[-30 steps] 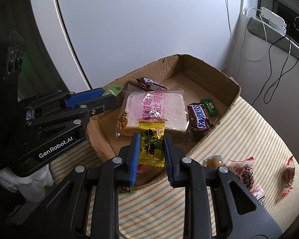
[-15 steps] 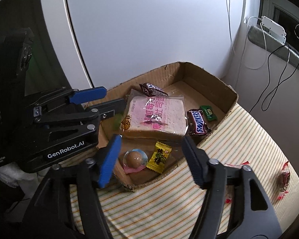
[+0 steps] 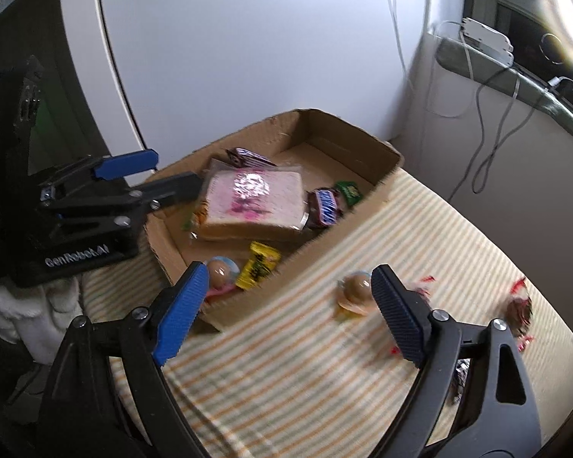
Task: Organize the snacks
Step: 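Withdraw both open tools from the box toward the remaining snacks, then grasp the red-wrapped chocolate bag with the left tool while the right grasps the black-and-white candy, then carry both snacks into the box and open both tools, then withdraw both open tools from the box toward the remaining snacks, then grasp the clear-wrapped green candy with the left tool while the right grasps the red-wrapped chocolate bag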
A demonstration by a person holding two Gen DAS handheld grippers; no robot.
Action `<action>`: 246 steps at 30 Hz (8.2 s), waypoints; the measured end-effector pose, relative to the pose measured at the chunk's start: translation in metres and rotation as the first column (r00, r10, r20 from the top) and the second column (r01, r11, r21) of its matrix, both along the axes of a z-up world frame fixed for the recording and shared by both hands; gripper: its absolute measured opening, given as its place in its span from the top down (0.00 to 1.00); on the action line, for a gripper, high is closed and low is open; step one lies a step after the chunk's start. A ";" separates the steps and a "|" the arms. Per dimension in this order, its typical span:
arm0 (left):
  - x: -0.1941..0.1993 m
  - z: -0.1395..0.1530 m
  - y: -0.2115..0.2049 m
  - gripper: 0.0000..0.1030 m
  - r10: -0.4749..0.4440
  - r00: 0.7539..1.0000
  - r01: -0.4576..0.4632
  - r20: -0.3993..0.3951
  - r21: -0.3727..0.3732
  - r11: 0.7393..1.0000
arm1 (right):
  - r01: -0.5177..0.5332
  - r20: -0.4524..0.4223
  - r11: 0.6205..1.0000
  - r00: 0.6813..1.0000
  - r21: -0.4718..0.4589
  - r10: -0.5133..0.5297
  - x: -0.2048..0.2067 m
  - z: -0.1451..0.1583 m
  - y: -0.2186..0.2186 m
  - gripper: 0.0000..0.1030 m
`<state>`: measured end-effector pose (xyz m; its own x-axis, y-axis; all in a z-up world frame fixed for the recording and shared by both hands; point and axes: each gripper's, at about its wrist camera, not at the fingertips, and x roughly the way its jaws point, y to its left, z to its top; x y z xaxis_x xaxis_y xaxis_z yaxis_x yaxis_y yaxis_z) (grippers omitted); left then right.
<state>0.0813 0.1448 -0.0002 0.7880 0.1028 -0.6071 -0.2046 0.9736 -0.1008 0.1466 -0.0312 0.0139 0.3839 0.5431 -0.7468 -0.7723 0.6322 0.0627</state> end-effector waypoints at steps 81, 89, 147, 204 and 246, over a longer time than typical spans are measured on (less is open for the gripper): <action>0.103 -0.059 -0.158 0.63 -0.295 0.944 0.281 -0.146 -0.111 0.953 | 0.145 -0.069 0.984 0.986 -0.103 -0.153 0.066 -0.076 -0.154 0.75; 0.086 -0.036 -0.145 0.63 -0.283 0.955 0.274 -0.089 -0.101 0.956 | 0.152 -0.036 0.986 0.987 -0.073 -0.155 0.067 -0.055 -0.147 0.75; 0.037 -0.008 0.013 0.49 -0.036 0.999 0.034 -0.015 -0.072 0.997 | 0.018 -0.052 0.999 0.999 0.030 -0.017 0.133 -0.023 0.075 0.36; 0.038 -0.013 -0.124 0.43 -0.266 0.963 0.262 -0.045 -0.064 0.963 | 0.317 0.037 0.947 0.947 0.043 -0.319 0.122 -0.012 -0.163 0.12; 0.111 -0.078 -0.181 0.83 -0.436 0.874 0.414 -0.213 -0.141 0.899 | 0.265 -0.025 0.959 0.963 -0.102 -0.268 0.156 -0.089 -0.165 0.26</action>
